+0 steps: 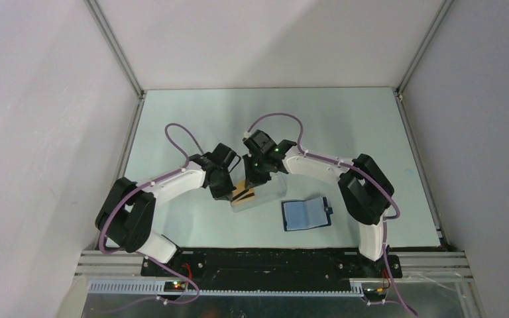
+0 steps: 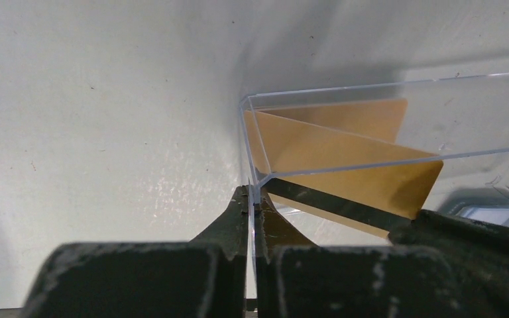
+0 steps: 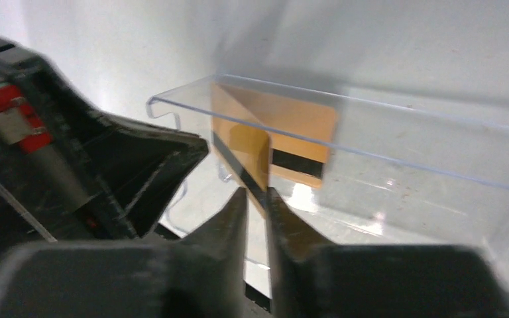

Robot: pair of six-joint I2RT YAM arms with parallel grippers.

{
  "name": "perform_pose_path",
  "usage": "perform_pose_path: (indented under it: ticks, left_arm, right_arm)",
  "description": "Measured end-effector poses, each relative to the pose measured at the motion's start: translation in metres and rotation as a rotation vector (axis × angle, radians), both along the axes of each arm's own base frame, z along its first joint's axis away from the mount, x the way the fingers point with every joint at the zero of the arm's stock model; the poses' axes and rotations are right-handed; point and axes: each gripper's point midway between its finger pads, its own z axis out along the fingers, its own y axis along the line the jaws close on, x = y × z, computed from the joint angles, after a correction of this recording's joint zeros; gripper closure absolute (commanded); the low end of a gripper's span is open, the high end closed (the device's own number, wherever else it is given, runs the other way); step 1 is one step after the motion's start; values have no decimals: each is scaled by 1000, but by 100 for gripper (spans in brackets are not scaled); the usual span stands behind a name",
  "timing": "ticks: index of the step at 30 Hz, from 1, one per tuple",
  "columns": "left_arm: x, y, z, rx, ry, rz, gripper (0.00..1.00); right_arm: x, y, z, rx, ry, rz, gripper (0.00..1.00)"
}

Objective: Put the credit cards into the card holder
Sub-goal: Pick up the credit card from the storage box.

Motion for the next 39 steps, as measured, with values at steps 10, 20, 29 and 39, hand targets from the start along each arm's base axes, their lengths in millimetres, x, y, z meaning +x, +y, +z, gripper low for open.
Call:
perform_pose_path:
  ticks: [10, 20, 29, 39]
  left_arm:
    - [0, 1, 0, 4, 0, -6, 99]
    - [-2, 4, -1, 20, 5, -13, 98]
    - [-2, 2, -1, 11, 2, -18, 98]
    - [-2, 1, 0, 5, -2, -20, 98]
  right_arm:
    - [3, -13, -23, -57, 17, -8, 100]
    - [-3, -1, -5, 106, 60, 3, 97]
    - [-21, 28, 30, 289, 102, 71, 75]
    - [-21, 25, 24, 289, 136, 69, 63]
